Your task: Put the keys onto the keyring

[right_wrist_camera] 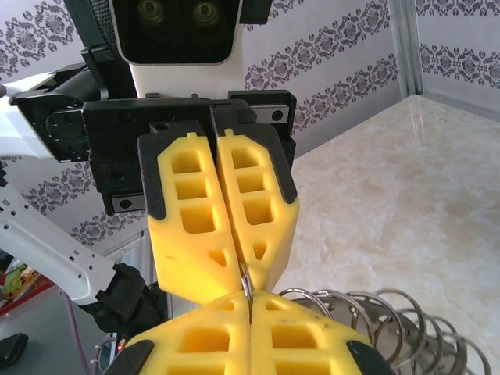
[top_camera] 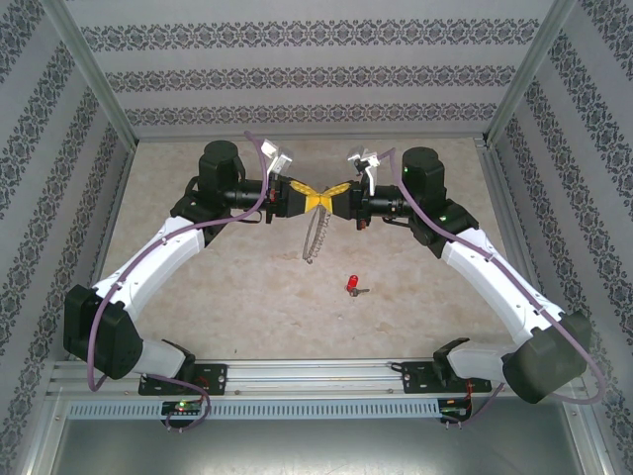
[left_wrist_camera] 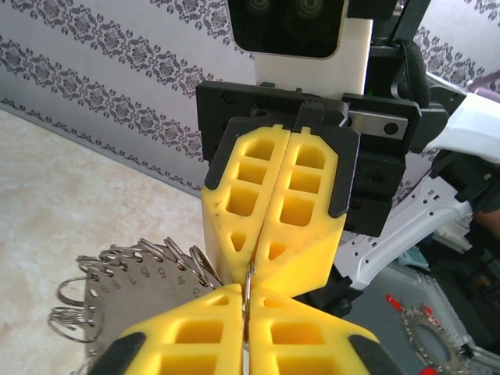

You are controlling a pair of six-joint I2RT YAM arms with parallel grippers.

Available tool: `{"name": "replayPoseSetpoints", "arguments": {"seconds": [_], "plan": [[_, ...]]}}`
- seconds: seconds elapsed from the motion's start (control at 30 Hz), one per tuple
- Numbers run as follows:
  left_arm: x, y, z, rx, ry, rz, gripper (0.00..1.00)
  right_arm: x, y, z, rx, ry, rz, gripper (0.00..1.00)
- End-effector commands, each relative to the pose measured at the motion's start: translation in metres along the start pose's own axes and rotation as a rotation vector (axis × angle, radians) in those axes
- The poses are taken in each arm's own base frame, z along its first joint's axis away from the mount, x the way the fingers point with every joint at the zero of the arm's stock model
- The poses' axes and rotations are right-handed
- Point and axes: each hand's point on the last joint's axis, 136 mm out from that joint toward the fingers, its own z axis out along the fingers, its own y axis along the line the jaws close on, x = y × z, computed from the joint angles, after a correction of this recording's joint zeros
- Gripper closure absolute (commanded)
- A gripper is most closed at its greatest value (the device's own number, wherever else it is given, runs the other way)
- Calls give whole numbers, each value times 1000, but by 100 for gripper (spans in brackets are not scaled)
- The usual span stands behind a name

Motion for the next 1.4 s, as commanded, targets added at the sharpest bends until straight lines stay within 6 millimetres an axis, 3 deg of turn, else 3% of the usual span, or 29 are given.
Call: {"name": "replayPoseSetpoints", "arguments": {"seconds": [0.0,0.2,0.27,0.33,0.4,0.5,0.67,0.93,1.07,1.17,1.37], "plan": [[-13,-20,0,49,-16,73,100,-13,2,-2,-6,-32,-41,100],[-14,-17,-1,27,-23,73,100,-14,-1,-2,0,-33,-35,100],[-14,-12,-1,-5,-27,73,100,-16,-5,-5,28,-43,-22,75],[-12,-7,-1,-36,-27,74,100,-21,-12,-13,84,-69,1,59],[-11,-3,-2,-58,-23,75,100,-21,-20,-23,135,-85,40,51],[-7,0,-3,-82,-15,79,100,-9,-39,-37,236,-99,128,47],[-1,5,-6,-124,-9,89,100,43,-77,-50,391,-46,323,46],[9,8,-13,-197,16,125,100,176,-125,-57,629,204,608,54],[11,7,-17,-220,23,144,100,228,-126,-48,665,345,652,55],[12,5,-17,-216,24,145,100,256,-122,-39,677,451,642,57],[13,1,-19,-209,24,148,100,293,-117,-26,689,604,618,60]]}}
